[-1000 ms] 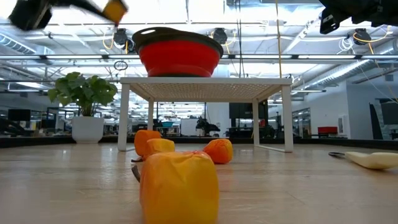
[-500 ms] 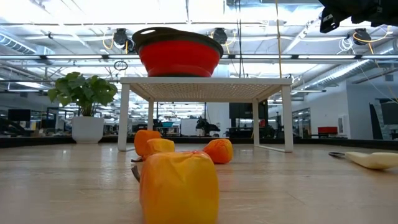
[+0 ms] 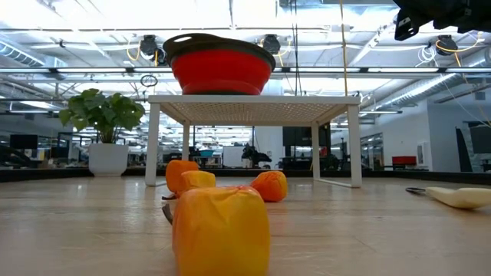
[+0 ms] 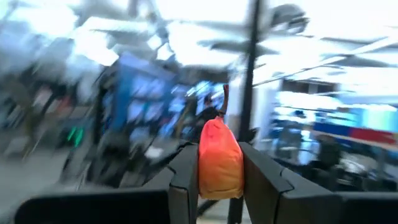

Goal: Pick & Place Fruit
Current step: Put the orange peach into the orange strainer bowl on the shelf

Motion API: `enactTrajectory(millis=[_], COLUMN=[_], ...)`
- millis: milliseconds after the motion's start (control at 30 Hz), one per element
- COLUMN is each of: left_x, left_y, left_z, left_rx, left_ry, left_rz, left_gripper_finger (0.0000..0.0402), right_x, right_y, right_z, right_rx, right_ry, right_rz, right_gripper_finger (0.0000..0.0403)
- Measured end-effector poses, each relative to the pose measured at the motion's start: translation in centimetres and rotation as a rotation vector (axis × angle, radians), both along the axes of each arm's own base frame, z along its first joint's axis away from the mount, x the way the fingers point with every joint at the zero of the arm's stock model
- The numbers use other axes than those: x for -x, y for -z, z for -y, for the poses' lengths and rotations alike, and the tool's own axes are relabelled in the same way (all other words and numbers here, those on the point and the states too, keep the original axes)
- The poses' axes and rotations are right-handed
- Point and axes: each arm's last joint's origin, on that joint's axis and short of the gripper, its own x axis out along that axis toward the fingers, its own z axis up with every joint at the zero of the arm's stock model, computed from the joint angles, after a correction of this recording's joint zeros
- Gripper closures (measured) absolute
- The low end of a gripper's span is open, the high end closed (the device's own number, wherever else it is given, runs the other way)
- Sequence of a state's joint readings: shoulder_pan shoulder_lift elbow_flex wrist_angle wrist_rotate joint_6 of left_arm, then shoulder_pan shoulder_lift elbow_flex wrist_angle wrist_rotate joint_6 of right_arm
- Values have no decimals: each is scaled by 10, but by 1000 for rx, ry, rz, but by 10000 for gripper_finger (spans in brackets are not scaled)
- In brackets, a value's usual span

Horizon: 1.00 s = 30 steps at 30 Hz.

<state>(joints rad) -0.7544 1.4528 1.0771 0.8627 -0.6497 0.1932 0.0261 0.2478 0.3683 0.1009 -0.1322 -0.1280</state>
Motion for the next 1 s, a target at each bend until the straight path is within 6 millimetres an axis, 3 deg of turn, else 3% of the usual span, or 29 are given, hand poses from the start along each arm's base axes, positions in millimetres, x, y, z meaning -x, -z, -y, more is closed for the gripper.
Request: enactTrajectory(millis=[233,433,733,1000], left_x=[6,11,13,20], left_y=[-12,-17,-20,-34], left_z=[3,4,4,-11], left_rx=[-294,-437,-439,-191], left_ry=[95,134,179,146], left_rz=[233,387,457,574], left_gripper_finger=[314,314,314,314], right_x=[0,0,0,0], right_y=[0,0,0,0], right_z=[0,0,0,0], right_rx=[0,0,0,0], right_ry=[0,0,0,0], right_rz=[0,0,0,0], right_gripper_finger=[403,403,403,403])
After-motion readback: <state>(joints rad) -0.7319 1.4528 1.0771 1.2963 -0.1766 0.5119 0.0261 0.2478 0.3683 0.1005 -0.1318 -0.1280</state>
